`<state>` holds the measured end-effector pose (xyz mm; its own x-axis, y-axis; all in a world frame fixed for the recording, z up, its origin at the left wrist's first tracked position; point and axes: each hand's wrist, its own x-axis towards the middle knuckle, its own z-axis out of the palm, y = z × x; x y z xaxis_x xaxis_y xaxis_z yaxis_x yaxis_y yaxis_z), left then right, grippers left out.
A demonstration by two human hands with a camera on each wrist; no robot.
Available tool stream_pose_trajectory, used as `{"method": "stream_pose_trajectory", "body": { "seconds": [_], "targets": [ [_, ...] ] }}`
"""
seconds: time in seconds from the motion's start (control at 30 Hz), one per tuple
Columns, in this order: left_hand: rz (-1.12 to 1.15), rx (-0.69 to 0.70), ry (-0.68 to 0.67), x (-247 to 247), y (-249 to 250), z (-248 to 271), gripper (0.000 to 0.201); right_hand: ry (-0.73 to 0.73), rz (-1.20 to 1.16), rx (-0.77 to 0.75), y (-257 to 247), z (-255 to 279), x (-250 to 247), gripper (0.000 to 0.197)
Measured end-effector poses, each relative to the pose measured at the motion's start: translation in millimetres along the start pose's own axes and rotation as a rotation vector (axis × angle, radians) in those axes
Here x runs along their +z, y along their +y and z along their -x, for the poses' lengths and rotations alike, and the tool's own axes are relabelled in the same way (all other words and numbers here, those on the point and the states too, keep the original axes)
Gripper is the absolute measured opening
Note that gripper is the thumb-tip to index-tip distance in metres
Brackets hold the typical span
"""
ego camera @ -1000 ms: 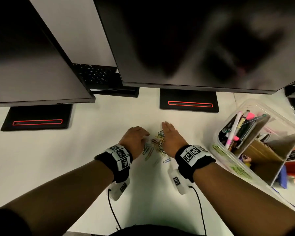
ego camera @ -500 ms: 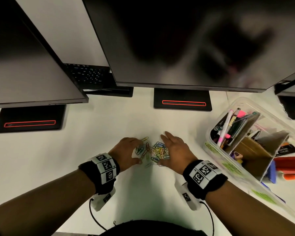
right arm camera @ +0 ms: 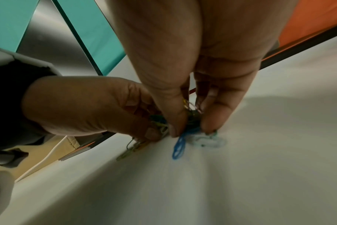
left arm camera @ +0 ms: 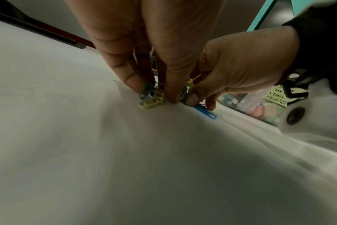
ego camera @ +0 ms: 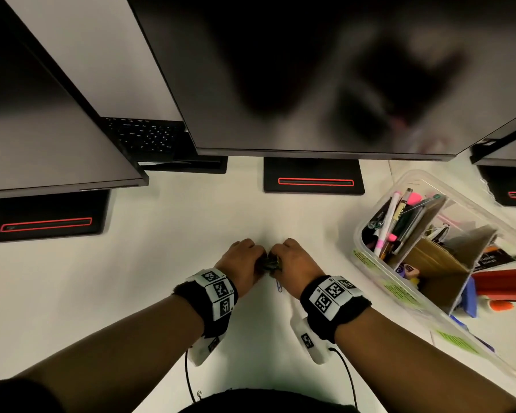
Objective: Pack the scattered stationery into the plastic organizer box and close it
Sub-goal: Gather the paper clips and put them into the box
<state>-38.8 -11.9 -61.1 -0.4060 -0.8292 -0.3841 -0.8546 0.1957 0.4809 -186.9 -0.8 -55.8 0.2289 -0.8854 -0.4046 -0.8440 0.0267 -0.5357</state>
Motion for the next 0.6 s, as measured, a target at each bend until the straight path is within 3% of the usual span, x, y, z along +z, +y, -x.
{"method": "stream_pose_trajectory", "body": {
  "seconds": [0.1,0.3,0.4,0.6],
  "targets": [
    [-0.018,0.02,-0.003,-0.1,2.6,0.0,0.022,0.01,0.02,0.001,3.3,-0.7,1.3,0.017],
    [0.057,0.003,-0.022,-18.1,19.7,0.7,0.021,0.019,0.067,0.02,-3.2,2.1,-9.1,0.018],
    [0.106,0.004,0.014,-39.5,37.3,4.3,0.021,0.083,0.035,0.02,-13.1,11.4,-32.5,0.02],
    [0.079,0.15,0.163,-85.1,87.4,13.5,0.018,0.261,0.048,-0.009,-31.1,48.9,-99.7,0.018]
  ]
}}
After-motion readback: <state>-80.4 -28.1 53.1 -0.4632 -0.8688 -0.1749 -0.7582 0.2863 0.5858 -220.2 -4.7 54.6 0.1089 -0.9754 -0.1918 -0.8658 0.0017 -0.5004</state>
